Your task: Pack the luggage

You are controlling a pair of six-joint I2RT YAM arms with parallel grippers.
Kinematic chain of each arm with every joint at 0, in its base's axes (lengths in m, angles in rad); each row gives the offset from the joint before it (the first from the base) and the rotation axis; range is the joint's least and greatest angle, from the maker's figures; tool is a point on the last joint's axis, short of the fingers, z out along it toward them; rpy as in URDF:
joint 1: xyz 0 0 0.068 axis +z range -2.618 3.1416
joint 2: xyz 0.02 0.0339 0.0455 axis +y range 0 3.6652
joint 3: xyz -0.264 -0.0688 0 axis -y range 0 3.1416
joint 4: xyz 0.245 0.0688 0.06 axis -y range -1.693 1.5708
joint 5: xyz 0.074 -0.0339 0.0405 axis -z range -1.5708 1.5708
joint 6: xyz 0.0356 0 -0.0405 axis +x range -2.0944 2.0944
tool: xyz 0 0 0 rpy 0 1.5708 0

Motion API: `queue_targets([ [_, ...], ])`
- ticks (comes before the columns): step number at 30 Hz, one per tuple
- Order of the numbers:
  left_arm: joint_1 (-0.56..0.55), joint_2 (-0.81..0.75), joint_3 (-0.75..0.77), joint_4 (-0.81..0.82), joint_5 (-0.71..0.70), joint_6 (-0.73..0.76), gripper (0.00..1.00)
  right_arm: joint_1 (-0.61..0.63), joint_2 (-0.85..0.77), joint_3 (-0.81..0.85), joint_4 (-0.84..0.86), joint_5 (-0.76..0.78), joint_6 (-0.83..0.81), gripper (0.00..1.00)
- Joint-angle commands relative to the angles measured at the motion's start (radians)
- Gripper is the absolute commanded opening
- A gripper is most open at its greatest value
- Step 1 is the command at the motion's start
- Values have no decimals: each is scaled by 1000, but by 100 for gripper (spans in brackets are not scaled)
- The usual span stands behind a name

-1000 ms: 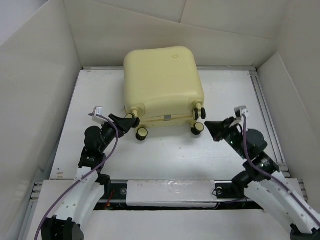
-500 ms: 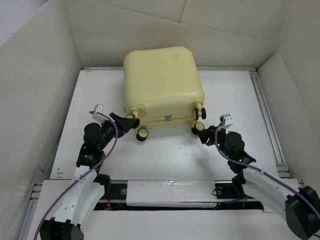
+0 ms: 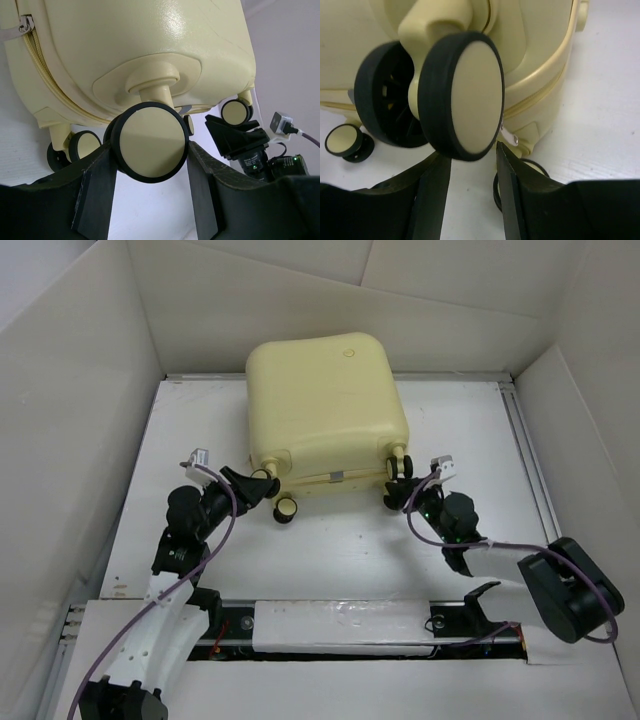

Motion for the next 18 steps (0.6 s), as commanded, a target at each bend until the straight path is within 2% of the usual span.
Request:
queue_targets([
  [1,-12,-39,62,24,90,13,0,-14,34,50,201,16,-44,47],
  [7,-12,-50,71,24,110,22,0,-14,86,50,303,50,-44,45],
  [11,-12,-50,81,24,119,22,0,-14,127,59,293,60,-55,45],
  [18,-12,-69,81,24,139,22,0,-14,196,-34,483,152,-19,41],
])
